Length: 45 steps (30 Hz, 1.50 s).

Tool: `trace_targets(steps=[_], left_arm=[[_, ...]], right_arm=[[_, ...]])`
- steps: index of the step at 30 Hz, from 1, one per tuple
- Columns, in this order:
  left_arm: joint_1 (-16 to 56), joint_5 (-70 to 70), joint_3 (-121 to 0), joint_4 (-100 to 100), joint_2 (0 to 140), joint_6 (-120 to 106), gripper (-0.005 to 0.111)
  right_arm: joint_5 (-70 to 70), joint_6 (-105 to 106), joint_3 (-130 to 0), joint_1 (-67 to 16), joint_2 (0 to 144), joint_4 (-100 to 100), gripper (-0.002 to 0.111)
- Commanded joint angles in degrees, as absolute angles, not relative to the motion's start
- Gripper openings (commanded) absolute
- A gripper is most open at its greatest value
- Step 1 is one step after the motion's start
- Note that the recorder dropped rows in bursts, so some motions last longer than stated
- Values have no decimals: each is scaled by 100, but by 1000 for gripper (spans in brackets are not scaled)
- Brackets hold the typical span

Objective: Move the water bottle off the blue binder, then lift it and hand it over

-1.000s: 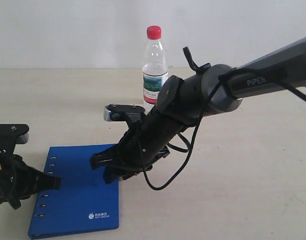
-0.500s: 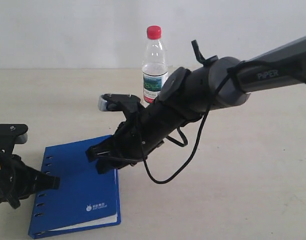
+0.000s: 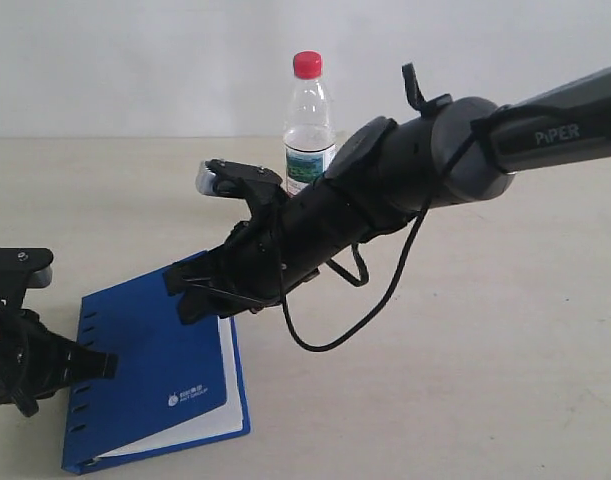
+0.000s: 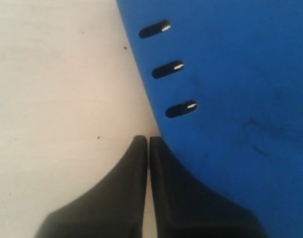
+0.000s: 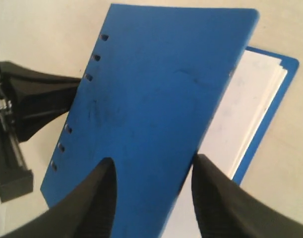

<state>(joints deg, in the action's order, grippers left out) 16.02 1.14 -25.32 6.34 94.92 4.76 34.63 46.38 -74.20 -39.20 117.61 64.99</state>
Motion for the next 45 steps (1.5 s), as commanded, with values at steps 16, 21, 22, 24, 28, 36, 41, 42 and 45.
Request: trace_targets(steps=[16, 21, 22, 24, 28, 36, 41, 42, 45], left_arm=[[1671, -163, -2498, 622, 9596, 467, 4], [1671, -162, -2498, 622, 9596, 441, 4], [1671, -162, -2498, 622, 9596, 441, 4], [1671, -162, -2498, 622, 9596, 441, 4], [1671, -162, -2498, 622, 9596, 429, 4], [1671, -49, -2498, 622, 9481, 404, 4], [1297, 871, -1806, 719, 8016, 349, 4], [1062, 1052, -1628, 973, 7677, 349, 4], [739, 1504, -1300, 1205, 7295, 442, 10]], right_arm=[[5061, 6213, -7447, -3997, 11781, 8184, 42], [5095, 6124, -7447, -3997, 11794, 8033, 51], [5095, 6101, -7447, -3997, 11794, 7977, 59], [5020, 5952, -7447, -3997, 11794, 7803, 71], [4482, 5376, -7447, -3997, 11794, 7253, 59], [3857, 5003, -7447, -3997, 11783, 6415, 0], [3746, 5244, -7447, -3984, 11459, 6377, 0], [3746, 5271, -7447, -3984, 11295, 6365, 0], [3796, 5296, -7447, -3984, 10827, 6356, 0]])
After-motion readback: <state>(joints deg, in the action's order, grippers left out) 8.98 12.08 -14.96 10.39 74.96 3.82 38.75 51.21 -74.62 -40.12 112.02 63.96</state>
